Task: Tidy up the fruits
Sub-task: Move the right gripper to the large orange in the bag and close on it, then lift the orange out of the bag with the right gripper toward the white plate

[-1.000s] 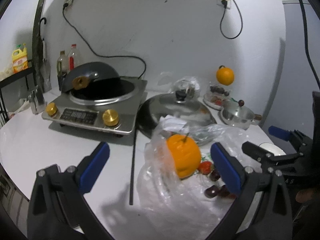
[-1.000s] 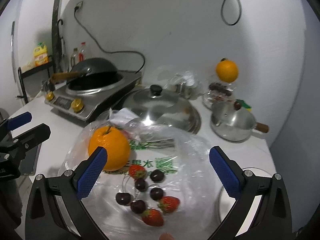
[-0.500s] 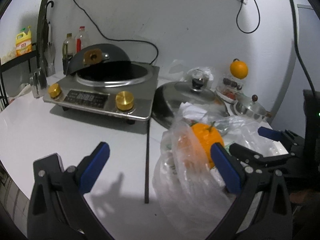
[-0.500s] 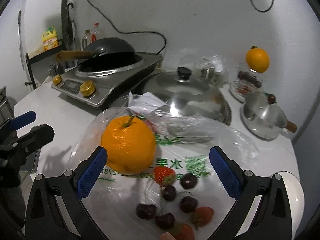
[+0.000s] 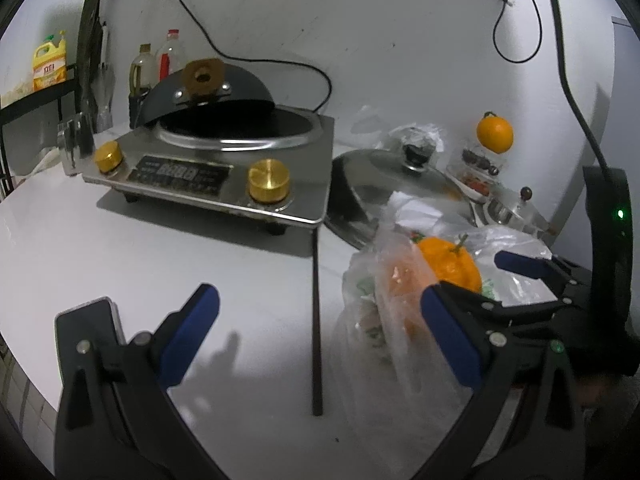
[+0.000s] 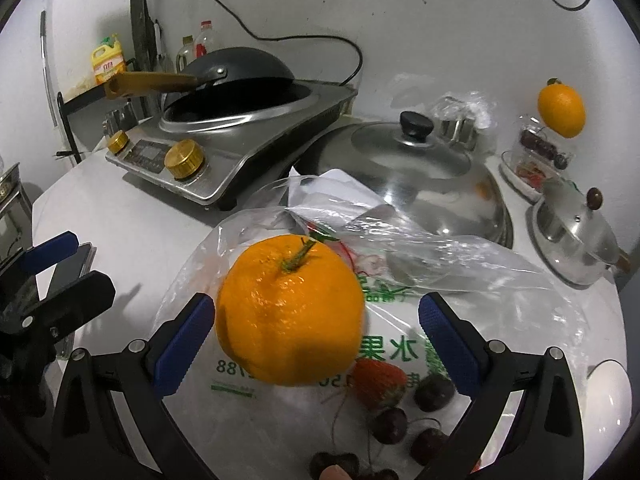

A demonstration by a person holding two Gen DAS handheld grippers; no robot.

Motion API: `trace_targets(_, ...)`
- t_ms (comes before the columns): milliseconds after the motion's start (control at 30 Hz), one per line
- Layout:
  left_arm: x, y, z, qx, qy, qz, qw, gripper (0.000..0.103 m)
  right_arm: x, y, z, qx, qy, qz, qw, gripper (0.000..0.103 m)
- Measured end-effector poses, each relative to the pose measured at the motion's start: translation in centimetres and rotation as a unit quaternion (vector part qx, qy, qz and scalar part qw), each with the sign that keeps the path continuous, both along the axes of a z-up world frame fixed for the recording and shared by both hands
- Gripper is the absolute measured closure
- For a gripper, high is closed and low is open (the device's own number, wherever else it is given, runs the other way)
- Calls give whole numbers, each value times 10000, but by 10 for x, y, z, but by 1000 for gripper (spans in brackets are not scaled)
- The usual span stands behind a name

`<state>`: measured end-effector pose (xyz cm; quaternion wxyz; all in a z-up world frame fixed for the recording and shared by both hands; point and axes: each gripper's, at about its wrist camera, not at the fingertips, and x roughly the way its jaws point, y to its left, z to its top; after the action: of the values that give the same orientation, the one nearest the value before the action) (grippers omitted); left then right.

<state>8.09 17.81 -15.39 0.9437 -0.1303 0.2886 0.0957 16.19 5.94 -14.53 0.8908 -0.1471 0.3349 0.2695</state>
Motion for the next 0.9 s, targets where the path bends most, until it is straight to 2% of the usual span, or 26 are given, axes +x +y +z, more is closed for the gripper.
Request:
trace_targets(533,12,14,-18,-110,189,33,9998,1,19,19,-24,-85,375,89,9992,0)
trace_targets(667,13,17,-22,-116,235,68,9996,1,21,22,-27,-90,460,157,9988,5)
trace_targets(900,11,17,-22,-110,229,78,9996,1,20,20,-27,-30,439,205,9988,7)
